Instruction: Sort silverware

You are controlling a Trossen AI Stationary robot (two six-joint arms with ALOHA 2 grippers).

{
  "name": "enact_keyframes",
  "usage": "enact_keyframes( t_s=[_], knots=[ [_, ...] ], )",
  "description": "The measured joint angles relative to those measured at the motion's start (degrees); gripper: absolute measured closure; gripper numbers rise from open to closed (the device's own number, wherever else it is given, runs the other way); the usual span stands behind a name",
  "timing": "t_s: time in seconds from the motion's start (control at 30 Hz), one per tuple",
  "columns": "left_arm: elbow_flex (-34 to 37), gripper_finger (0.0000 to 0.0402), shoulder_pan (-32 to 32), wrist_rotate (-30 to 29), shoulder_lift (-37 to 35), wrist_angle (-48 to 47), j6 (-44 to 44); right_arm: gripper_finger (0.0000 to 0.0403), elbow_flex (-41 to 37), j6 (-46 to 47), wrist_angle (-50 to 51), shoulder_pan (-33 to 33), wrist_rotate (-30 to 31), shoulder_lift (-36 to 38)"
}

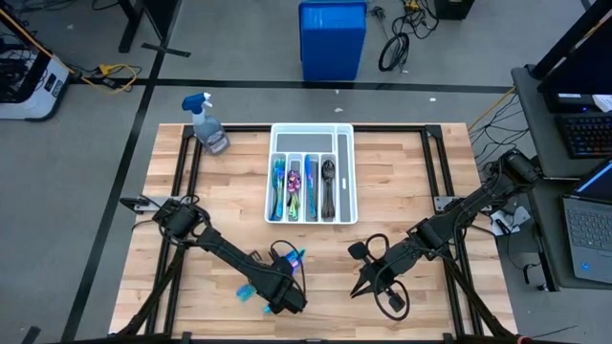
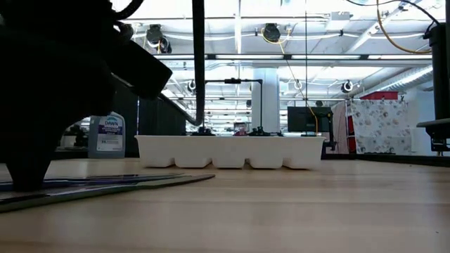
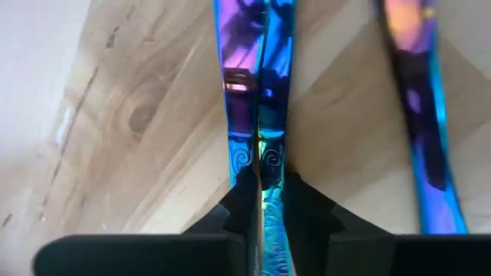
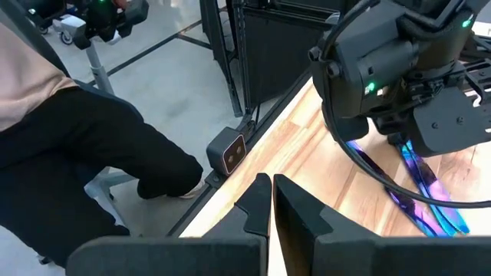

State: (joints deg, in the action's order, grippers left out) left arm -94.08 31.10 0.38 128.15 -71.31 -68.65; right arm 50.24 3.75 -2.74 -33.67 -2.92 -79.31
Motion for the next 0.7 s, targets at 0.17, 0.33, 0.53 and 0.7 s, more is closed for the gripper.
enact_keyframes(
  t_s=[0.17,0.33,0.53,0.7],
  knots=[
    [0.0,0.0397,0.0,-0.5,0.0,-0.6,-1.5,0.0403,0.0,0.0,-0.1,0.0,0.0,0.0],
    [-0.1,0.0401,0.0,-0.8,0.0,-1.0,-2.0,0.0403,0.0,0.0,-0.1,0.0,0.0,0.0],
    [-3.0,0.0401,0.3,-1.9,0.5,-4.6,-3.0,0.0403,0.0,-0.1,-0.2,0.0,0.0,0.0],
    [-4.5,0.0401,0.3,-3.8,0.6,-5.0,-3.0,0.0403,0.0,-0.1,-0.5,0.0,0.0,0.0]
  ],
)
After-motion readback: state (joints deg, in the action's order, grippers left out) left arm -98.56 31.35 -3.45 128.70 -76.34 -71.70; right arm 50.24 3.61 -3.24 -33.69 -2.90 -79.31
